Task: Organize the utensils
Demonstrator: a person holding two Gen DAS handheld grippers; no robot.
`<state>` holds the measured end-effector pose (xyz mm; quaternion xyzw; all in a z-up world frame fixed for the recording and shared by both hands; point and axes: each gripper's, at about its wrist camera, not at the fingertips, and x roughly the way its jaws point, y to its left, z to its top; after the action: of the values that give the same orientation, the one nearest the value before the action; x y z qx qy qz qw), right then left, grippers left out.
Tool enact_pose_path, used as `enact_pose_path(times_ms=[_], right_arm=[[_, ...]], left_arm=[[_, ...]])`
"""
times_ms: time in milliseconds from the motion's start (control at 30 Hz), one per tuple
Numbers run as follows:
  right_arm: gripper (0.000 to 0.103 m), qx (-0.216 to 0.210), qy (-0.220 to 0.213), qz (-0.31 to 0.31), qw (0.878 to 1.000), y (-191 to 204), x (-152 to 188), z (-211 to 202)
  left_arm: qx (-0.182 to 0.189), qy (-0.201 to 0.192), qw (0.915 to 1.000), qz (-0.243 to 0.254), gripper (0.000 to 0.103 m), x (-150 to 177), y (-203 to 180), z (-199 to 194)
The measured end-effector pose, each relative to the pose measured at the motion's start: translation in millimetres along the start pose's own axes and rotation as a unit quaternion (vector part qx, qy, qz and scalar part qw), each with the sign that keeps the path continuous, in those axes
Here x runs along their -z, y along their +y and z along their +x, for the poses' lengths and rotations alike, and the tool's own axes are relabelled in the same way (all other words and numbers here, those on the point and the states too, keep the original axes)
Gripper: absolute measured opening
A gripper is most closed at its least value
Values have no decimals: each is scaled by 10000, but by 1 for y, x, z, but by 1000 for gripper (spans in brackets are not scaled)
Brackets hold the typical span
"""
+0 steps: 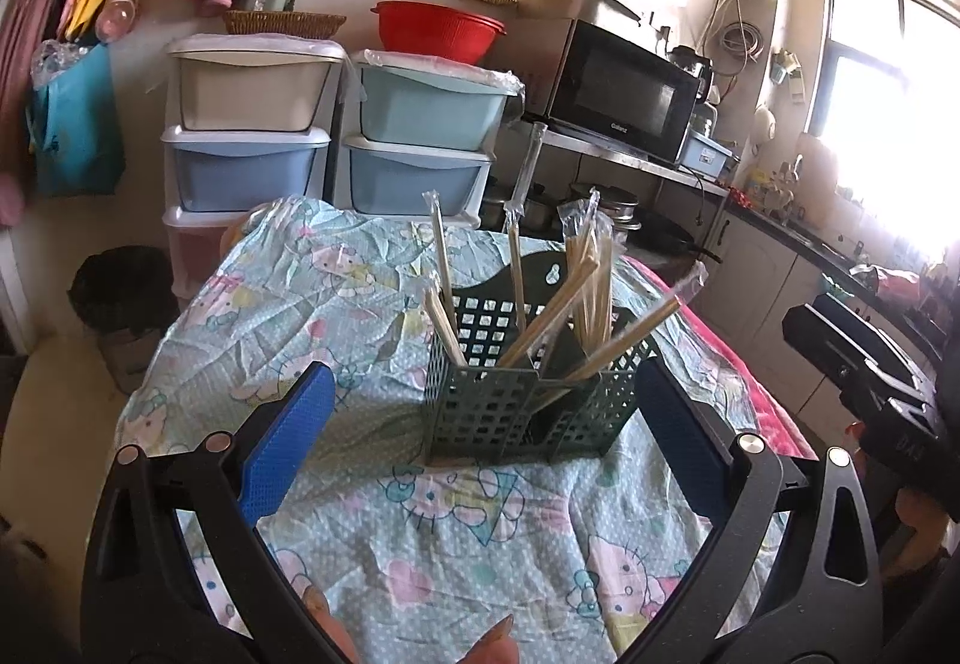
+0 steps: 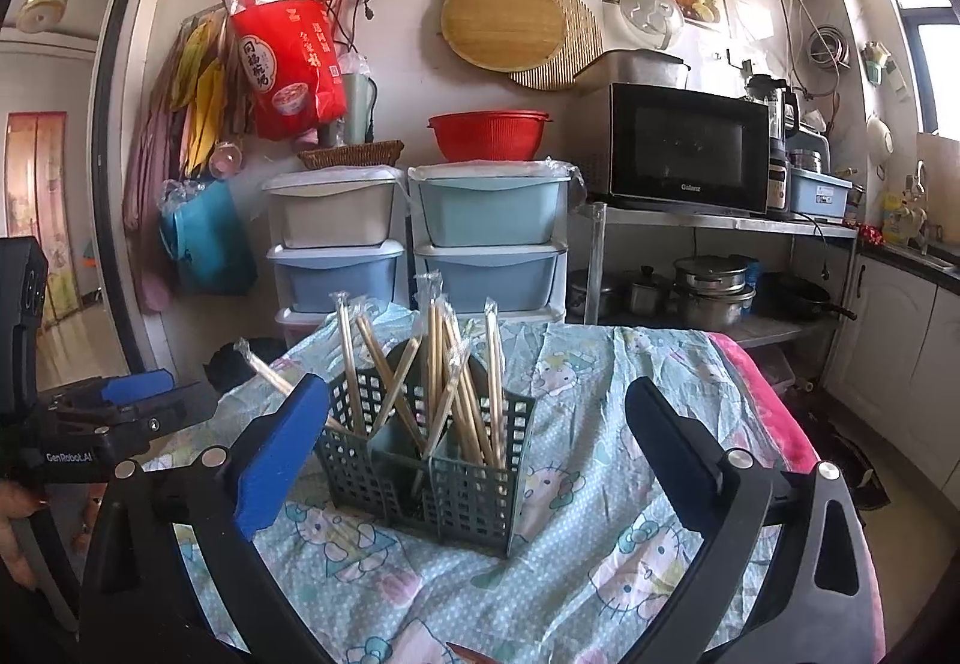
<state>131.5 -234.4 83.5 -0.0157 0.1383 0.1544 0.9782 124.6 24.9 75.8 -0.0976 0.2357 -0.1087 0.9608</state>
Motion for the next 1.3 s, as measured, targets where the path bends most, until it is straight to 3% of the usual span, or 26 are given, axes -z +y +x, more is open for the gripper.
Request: enact_pose_path(times_ms=[1000, 1300], right_arm=[[96, 147, 656, 115, 9977, 4, 68, 9], [96, 264, 574, 101, 9980, 4, 86, 4]], left_arm=[[-215, 463, 9987, -8, 92, 59, 5, 16], [-299, 369, 9988, 73, 92, 76, 0, 15]])
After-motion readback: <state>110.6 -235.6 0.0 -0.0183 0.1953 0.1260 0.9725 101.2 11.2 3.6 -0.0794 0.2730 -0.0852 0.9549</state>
